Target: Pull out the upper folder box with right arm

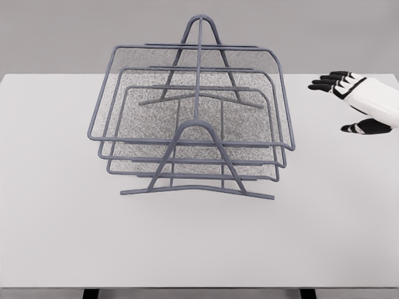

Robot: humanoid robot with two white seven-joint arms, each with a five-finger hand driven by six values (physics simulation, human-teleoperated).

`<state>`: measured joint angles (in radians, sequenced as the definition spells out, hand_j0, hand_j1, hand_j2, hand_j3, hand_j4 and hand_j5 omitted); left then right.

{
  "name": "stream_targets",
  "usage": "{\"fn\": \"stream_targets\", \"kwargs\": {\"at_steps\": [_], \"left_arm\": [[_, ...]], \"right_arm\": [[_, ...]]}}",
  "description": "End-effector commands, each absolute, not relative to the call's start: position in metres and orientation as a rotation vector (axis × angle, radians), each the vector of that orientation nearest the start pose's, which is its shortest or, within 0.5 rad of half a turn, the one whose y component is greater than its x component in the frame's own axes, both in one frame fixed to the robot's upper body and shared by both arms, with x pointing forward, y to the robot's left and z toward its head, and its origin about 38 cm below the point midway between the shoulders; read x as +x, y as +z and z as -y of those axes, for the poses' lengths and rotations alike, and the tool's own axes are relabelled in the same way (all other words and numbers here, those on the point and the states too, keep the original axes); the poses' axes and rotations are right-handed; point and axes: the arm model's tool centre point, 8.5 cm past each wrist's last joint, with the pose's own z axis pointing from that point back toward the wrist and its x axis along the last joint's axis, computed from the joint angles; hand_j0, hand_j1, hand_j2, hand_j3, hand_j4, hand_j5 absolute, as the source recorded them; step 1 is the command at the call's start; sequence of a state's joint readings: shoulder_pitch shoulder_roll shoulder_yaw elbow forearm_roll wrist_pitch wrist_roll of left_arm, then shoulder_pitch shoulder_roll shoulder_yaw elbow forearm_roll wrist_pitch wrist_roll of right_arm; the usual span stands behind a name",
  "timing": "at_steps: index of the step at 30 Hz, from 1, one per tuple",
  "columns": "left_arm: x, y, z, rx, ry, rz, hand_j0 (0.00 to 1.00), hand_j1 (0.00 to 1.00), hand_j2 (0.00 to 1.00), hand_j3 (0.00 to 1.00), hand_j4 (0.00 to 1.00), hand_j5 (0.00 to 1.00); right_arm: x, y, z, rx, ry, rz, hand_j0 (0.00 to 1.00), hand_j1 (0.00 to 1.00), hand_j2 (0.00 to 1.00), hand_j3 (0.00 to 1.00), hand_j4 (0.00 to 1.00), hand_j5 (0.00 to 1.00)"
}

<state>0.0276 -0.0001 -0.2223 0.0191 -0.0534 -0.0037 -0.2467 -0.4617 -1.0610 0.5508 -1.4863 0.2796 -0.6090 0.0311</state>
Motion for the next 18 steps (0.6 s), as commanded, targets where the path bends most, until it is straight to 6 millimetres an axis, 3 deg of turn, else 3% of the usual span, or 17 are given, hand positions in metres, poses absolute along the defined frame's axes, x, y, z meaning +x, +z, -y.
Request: {"fn": "stream_targets", "kwargs": {"at_steps": [1,3,6,7,8,11,15,18], "left_arm": [[-0.029,-0.260,-0.253,-0.161,-0.265,-0.088,1.00,1.00,1.00,1.00,1.00,1.00],[-0.029,-0.260,-0.253,-0.161,-0.265,-0.088,1.00,1.00,1.00,1.00,1.00,1.00],[-0.029,-0.260,-0.253,-0.161,-0.265,-0.088,1.00,1.00,1.00,1.00,1.00,1.00],[-0.029,-0.260,-0.253,-0.161,-0.265,-0.088,1.00,1.00,1.00,1.00,1.00,1.00],[-0.029,-0.260,-0.253,-0.162,-0.266,-0.087,1.00,1.00,1.00,1.00,1.00,1.00],[-0.029,-0.260,-0.253,-0.162,-0.266,-0.087,1.00,1.00,1.00,1.00,1.00,1.00],[-0.029,-0.260,-0.253,-0.161,-0.265,-0.090,1.00,1.00,1.00,1.00,1.00,1.00],[-0.029,-0.260,-0.253,-0.161,-0.265,-0.090,1.00,1.00,1.00,1.00,1.00,1.00]], "right_arm": [[0.400,0.246,0.387,-0.603,1.710,1.712,1.00,1.00,1.00,1.00,1.00,1.00],[0.397,0.247,0.394,-0.603,1.763,1.646,1.00,1.00,1.00,1.00,1.00,1.00],[0.412,0.253,0.369,-0.502,2.043,1.409,1.00,1.00,1.00,1.00,1.00,1.00],[0.418,0.258,0.360,-0.551,2.100,1.400,1.00,1.00,1.00,1.00,1.00,1.00],[0.430,0.267,0.349,-0.736,2.270,1.298,1.00,1.00,1.00,1.00,1.00,1.00],[0.434,0.262,0.336,-0.729,2.308,1.298,1.00,1.00,1.00,1.00,1.00,1.00],[0.442,0.255,0.296,-0.684,2.334,1.393,1.00,1.00,1.00,1.00,1.00,1.00],[0.448,0.270,0.283,-0.708,2.331,1.452,1.00,1.00,1.00,1.00,1.00,1.00]]}}
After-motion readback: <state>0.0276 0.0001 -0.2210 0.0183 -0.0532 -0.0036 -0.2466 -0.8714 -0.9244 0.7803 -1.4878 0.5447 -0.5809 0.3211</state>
